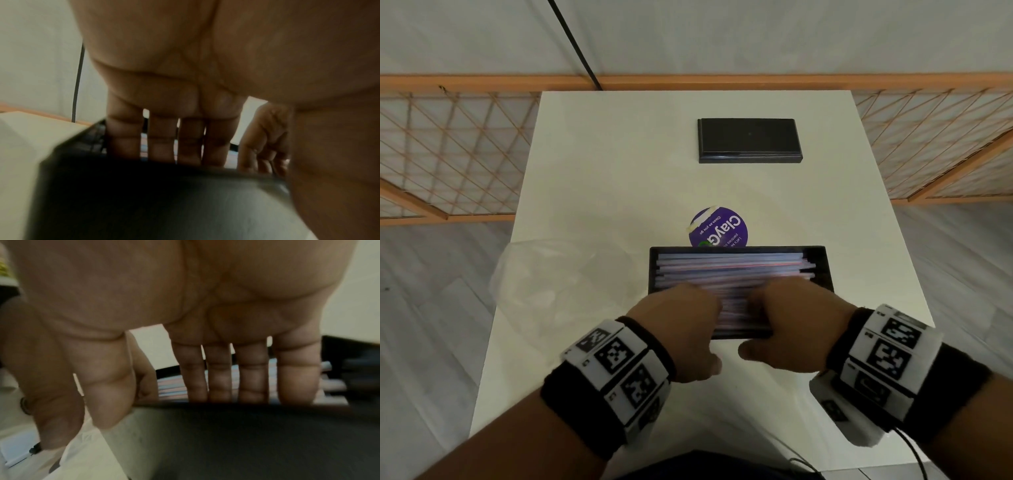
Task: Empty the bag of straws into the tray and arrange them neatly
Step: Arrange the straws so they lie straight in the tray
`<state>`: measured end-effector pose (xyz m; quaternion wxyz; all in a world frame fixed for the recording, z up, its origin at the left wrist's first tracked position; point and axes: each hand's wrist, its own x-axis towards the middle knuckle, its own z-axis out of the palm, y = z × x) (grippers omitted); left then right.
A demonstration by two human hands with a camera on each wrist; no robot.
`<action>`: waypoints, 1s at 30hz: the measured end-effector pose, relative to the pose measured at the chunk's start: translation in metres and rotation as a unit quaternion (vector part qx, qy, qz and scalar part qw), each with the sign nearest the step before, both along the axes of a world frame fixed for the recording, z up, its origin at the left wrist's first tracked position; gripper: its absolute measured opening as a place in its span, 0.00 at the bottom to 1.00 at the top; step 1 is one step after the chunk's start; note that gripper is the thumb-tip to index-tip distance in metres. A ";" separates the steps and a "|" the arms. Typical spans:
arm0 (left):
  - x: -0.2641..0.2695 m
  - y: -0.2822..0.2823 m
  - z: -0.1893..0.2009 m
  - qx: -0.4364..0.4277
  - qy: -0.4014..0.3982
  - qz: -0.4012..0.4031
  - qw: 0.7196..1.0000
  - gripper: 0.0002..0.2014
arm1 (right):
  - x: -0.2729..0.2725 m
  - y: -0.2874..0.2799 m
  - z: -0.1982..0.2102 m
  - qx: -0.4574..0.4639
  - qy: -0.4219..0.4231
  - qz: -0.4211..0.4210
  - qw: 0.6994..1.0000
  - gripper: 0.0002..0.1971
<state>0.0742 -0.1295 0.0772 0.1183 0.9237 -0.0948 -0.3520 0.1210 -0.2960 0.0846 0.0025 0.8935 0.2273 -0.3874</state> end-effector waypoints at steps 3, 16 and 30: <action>-0.003 -0.003 -0.015 0.026 0.005 -0.024 0.999 0.26 | -0.004 0.001 -0.017 -0.029 -0.005 0.022 0.999 0.24; -0.002 0.001 -0.023 0.019 -0.056 -0.024 0.998 0.24 | -0.009 -0.005 -0.030 -0.019 -0.014 0.039 0.999 0.33; -0.006 -0.004 -0.028 0.066 -0.071 -0.043 0.994 0.22 | -0.008 -0.005 -0.032 -0.040 -0.017 0.008 0.999 0.29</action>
